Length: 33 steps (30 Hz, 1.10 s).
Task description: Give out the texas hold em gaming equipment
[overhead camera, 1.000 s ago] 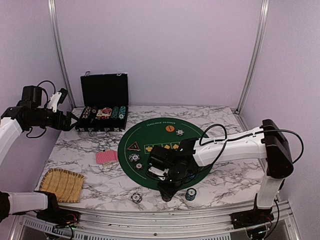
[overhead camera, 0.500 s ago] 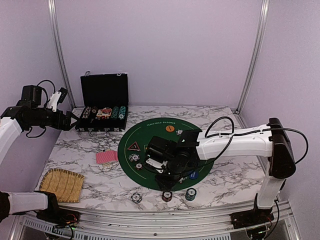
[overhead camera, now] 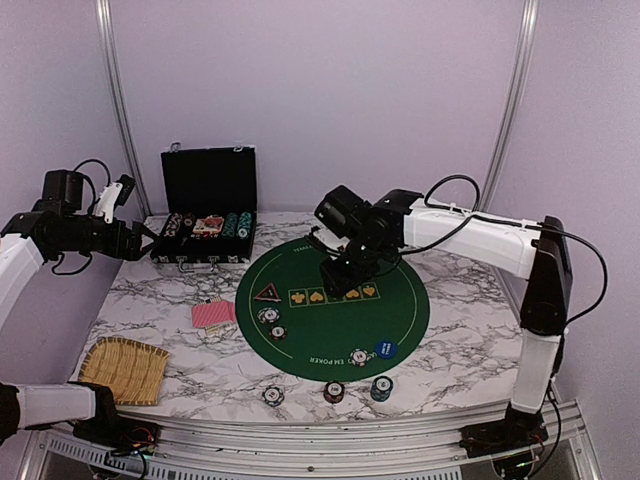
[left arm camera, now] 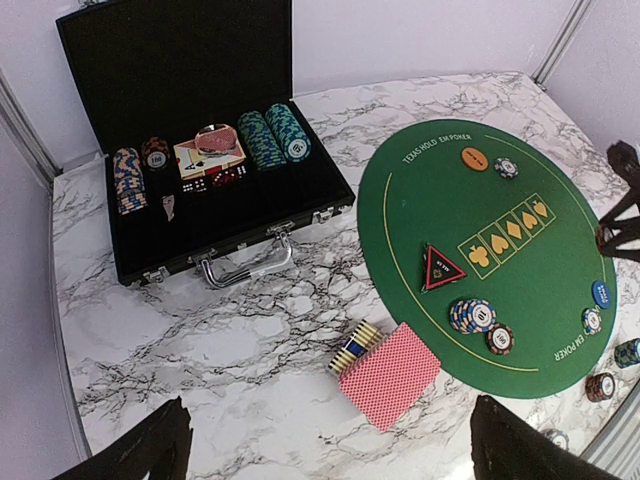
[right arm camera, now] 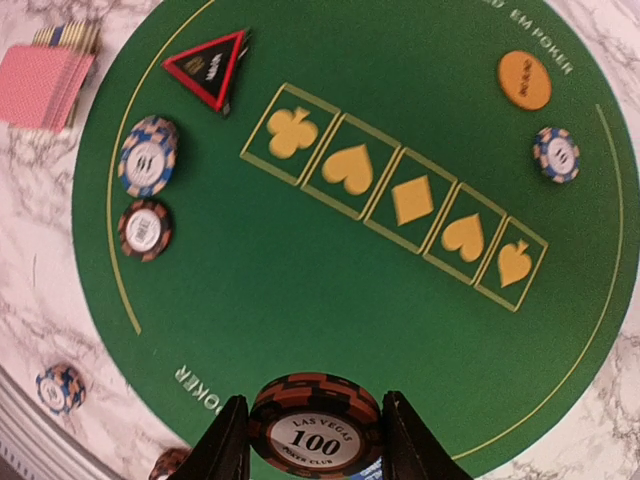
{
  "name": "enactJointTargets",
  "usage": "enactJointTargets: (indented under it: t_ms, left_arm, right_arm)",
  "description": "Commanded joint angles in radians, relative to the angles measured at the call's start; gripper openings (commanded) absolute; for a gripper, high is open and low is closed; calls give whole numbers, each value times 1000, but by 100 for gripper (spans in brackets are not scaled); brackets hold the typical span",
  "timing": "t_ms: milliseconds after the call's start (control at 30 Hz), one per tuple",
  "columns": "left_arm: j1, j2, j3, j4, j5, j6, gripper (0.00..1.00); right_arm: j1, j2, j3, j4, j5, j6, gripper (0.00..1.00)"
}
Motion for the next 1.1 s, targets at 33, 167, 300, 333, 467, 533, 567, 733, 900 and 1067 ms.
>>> enactJointTargets:
  t_ms: [33, 167, 300, 333, 467, 533, 567, 733, 900, 1067]
  left_arm:
    - [3, -22, 28, -27, 3, 4, 99]
    - [3, -18, 25, -27, 11, 2, 99]
    - [3, -11, 24, -27, 13, 1, 99]
    - [4, -10, 25, -27, 11, 4, 99]
    - [3, -12, 24, -27, 4, 7, 99]
    - [3, -10, 24, -27, 2, 9, 99]
    - [4, -10, 24, -28, 0, 9, 99]
    - [3, -6, 25, -27, 4, 9, 99]
    - [3, -7, 33, -27, 9, 0, 99]
    - [4, -16, 31, -28, 8, 5, 99]
  right_arm:
    - [-127, 132, 143, 26, 16, -66, 22]
    - [-192, 240, 261, 40, 4, -81, 21]
    - [-235, 351, 360, 59, -17, -81, 20]
    - [-243, 375, 380, 62, -24, -80, 20]
    - [-260, 457, 455, 74, -46, -72, 21]
    - [-262, 486, 475, 81, -50, -72, 20]
    - [-262, 502, 483, 82, -54, -72, 20]
    - [-265, 545, 490, 101, -44, -68, 20]
    - [-266, 561, 489, 128, -27, -66, 20]
    - [-270, 580, 499, 138, -5, -65, 20]
